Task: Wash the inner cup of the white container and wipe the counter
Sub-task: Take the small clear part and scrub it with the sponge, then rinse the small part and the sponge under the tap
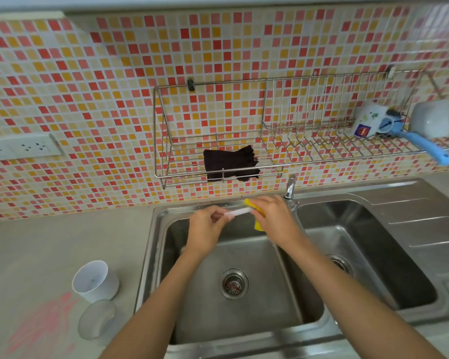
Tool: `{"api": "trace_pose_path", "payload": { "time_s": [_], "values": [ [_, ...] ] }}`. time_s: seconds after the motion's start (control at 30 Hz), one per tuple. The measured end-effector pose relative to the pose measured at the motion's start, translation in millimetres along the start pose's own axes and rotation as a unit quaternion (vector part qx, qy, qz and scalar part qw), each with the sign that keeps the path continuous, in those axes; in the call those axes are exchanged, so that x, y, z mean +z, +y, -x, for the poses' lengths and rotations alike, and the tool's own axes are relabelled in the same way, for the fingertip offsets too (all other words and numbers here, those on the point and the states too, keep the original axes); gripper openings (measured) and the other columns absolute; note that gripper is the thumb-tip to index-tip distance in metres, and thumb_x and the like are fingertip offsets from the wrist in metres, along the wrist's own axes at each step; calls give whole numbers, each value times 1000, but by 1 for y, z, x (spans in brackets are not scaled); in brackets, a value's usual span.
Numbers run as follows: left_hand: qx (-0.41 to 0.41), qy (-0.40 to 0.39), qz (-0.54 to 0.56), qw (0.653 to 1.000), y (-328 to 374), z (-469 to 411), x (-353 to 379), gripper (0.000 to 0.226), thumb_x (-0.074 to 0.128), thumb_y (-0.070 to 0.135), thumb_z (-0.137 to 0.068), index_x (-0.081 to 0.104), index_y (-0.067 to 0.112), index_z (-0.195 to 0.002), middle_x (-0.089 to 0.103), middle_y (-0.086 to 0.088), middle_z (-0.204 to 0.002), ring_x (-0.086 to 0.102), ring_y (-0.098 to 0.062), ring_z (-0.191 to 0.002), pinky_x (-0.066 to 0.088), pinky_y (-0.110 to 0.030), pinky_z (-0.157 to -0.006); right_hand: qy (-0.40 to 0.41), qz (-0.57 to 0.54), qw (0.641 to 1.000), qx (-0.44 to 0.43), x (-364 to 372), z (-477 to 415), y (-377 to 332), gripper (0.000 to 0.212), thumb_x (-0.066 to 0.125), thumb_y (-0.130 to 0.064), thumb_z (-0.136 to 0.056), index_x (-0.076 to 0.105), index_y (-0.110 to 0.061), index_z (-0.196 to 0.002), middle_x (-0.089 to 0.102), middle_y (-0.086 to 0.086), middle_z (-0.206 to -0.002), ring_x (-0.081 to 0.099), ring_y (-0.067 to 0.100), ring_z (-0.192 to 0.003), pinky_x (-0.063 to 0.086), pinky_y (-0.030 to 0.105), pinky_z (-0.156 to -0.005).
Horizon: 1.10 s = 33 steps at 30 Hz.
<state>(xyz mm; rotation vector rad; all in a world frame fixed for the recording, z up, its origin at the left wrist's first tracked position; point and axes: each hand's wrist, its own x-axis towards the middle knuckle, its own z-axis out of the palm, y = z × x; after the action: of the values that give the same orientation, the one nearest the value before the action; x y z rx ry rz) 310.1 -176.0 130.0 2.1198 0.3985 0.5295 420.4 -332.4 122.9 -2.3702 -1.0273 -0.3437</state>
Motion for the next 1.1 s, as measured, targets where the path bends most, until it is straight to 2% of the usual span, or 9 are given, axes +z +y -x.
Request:
{"api": "trace_pose_path", "payload": {
  "time_s": [0.07,0.17,0.33,0.47,0.57,0.7,0.8,0.9,1.1],
  "values": [
    [-59,12,68,996,2,-1,9,7,70,22,-87,73,16,-84,72,2,-75,64,-4,-67,47,-13,-67,56,-34,997,48,2,11,-10,33,66,-14,-87,66,-17,-120,67,1,-116,56,26,-100,44,31,-88],
    [-132,11,138,981,5,-1,24,14,67,23,-89,74,14,-82,74,-3,-76,70,-16,-73,55,-27,-76,45,-59,997,-10,9,28,-32,36,63,-11,-88,64,-15,-123,63,1,-117,52,21,-102,42,27,-90],
    [-244,36,255,935,17,4,46,18,66,22,-90,70,12,-75,72,-6,-74,66,-12,-69,57,-26,-77,76,-62,992,75,14,31,-6,35,64,-8,-88,65,-15,-122,65,2,-116,53,24,-100,51,36,-88],
    [-271,39,242,931,17,4,63,24,64,17,-91,71,11,-69,72,-12,-73,66,-21,-73,58,-39,-83,67,-53,996,-10,17,49,-7,38,69,-7,-83,65,-12,-121,64,1,-115,54,22,-95,50,28,-84],
    [-248,36,209,945,15,8,76,21,67,23,-89,71,14,-70,73,-10,-75,66,-18,-71,56,-35,-81,70,-78,993,53,23,52,24,37,70,-3,-81,68,-13,-117,66,2,-112,57,24,-93,50,28,-84],
    [-182,25,61,981,13,6,94,7,70,25,-86,71,23,-79,71,7,-77,65,-1,-74,52,-19,-76,33,-114,974,192,23,55,74,31,66,-4,-83,70,-10,-113,68,6,-109,62,23,-94,36,8,-82],
    [-149,-1,26,989,15,-1,108,8,72,21,-83,74,20,-91,71,8,-82,64,3,-78,49,-8,-71,19,-133,952,275,20,44,117,30,64,-5,-83,69,-10,-112,70,12,-98,65,28,-87,41,21,-76],
    [-129,-18,0,991,17,-13,126,11,73,18,-83,74,18,-94,72,3,-84,67,-5,-80,49,-7,-73,-29,-159,934,317,22,27,152,28,62,-15,-89,61,-13,-117,69,9,-93,65,25,-83,38,20,-71],
    [-100,-56,-8,993,23,-33,148,16,75,13,-81,74,12,-96,71,0,-83,63,-5,-74,46,-3,-69,-123,-190,926,303,38,3,172,46,58,-17,-91,45,-18,-135,63,14,-118,60,30,-106,44,30,-86]
  ]
}}
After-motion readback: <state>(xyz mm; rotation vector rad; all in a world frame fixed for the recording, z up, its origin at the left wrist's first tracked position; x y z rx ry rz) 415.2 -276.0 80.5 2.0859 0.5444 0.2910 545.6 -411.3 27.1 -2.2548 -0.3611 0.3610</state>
